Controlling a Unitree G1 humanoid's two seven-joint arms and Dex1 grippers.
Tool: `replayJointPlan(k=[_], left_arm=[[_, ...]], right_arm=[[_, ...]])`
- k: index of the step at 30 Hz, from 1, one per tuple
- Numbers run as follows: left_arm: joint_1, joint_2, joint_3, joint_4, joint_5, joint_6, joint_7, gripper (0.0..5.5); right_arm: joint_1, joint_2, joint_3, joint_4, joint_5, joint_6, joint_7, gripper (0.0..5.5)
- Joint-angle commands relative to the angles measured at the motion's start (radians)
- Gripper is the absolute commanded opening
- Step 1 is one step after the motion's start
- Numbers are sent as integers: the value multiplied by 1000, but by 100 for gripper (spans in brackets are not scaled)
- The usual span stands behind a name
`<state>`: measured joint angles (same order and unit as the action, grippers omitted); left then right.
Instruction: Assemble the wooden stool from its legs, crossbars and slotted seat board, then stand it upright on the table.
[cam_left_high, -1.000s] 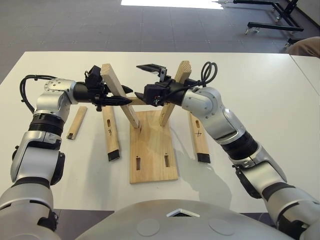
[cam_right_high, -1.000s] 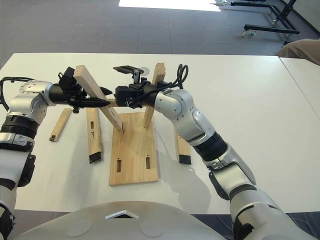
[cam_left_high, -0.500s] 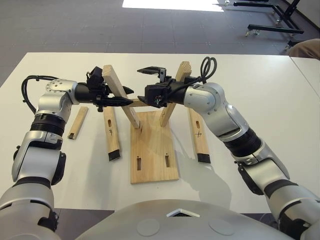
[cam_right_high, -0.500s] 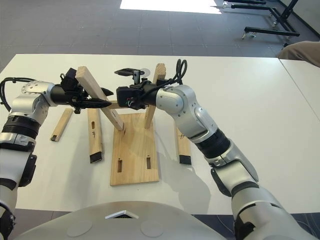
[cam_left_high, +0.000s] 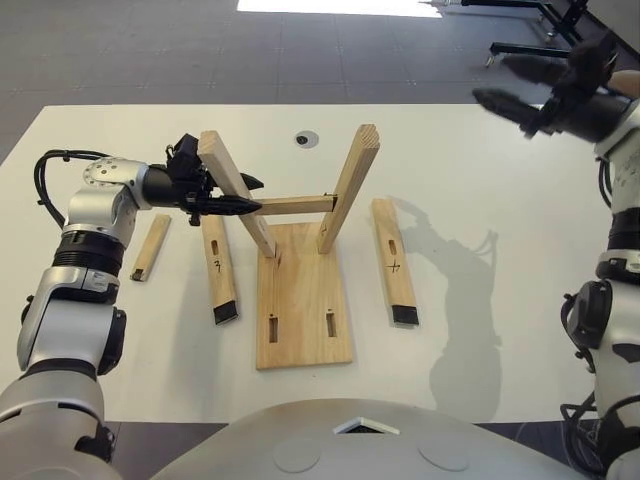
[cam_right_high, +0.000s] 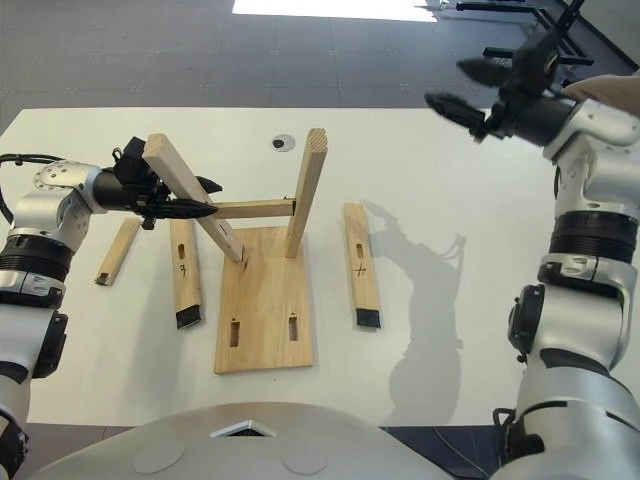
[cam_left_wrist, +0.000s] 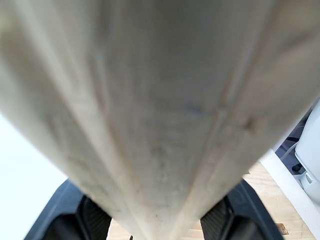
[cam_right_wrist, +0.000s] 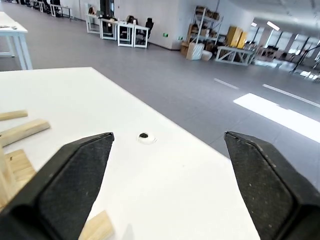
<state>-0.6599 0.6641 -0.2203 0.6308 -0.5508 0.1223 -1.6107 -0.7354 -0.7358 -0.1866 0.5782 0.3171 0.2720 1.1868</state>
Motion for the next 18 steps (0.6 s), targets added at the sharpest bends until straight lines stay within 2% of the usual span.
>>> replayJointPlan(k=[1,9,15,18], left_arm=[[39,4,-44,17,101,10,-2,202],[25,13,-64,31,105,5,-3,202],[4,-4,-93,39,113,-6,-3,202],[-11,-25,-109,35,114,-9,-3,202]], right_arm=[[51,59,43,-66,53,60,63,408],[141,128,89,-290,186,276,81,408],[92,307,227,-286,183,271,87,408],[63,366,252,-261,174,237,81,408]])
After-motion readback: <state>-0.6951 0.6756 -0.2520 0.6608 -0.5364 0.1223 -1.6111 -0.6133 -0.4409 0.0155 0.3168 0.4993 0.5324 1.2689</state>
